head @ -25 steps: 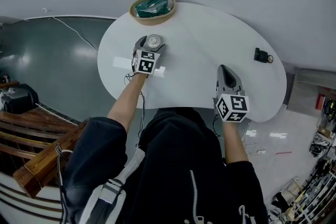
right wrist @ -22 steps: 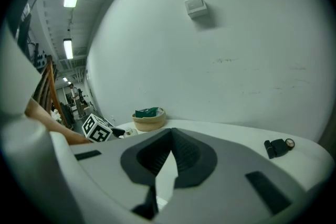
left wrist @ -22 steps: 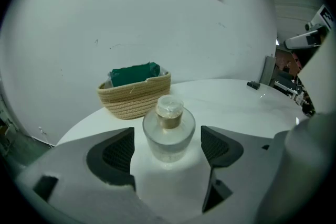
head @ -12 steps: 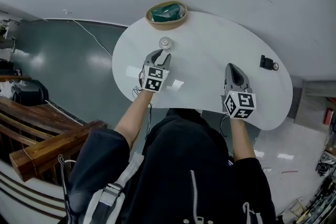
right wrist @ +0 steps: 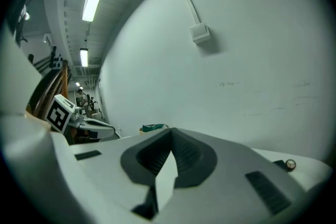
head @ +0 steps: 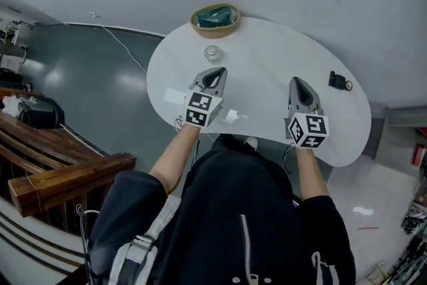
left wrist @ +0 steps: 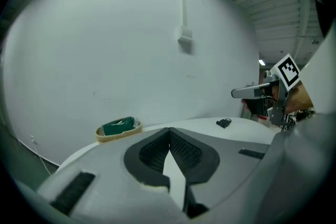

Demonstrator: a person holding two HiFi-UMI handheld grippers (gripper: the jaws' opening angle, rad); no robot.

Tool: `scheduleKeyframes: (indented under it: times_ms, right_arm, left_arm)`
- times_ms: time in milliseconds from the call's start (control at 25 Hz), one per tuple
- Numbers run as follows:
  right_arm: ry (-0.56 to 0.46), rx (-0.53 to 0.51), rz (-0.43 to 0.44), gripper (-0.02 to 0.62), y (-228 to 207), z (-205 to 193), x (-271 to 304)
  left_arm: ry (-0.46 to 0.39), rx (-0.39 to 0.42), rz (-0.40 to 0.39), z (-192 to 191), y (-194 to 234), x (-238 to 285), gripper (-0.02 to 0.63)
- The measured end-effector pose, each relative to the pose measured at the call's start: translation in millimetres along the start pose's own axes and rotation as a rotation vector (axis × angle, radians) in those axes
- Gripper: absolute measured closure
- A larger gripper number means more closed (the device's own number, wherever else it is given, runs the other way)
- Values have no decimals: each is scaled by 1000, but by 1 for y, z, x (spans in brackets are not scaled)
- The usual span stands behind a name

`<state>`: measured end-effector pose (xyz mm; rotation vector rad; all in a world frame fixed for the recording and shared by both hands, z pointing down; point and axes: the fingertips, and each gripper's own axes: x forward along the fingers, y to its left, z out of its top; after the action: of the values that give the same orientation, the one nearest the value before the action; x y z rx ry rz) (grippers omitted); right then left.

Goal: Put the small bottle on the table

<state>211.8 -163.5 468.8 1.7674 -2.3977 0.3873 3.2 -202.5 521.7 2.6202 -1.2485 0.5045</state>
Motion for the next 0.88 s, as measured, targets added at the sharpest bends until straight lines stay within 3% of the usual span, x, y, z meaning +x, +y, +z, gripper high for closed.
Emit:
scheduleKeyframes:
  times_ms: [240, 880]
  right_arm:
    - [-38, -47, -14, 594, -10, 12, -9]
    - [-40, -55, -21, 594, -8, 12, -9]
  left_arm:
    - [-82, 5, -4, 33, -10, -7, 598]
    - [-84, 11, -25, 37, -12, -3, 598]
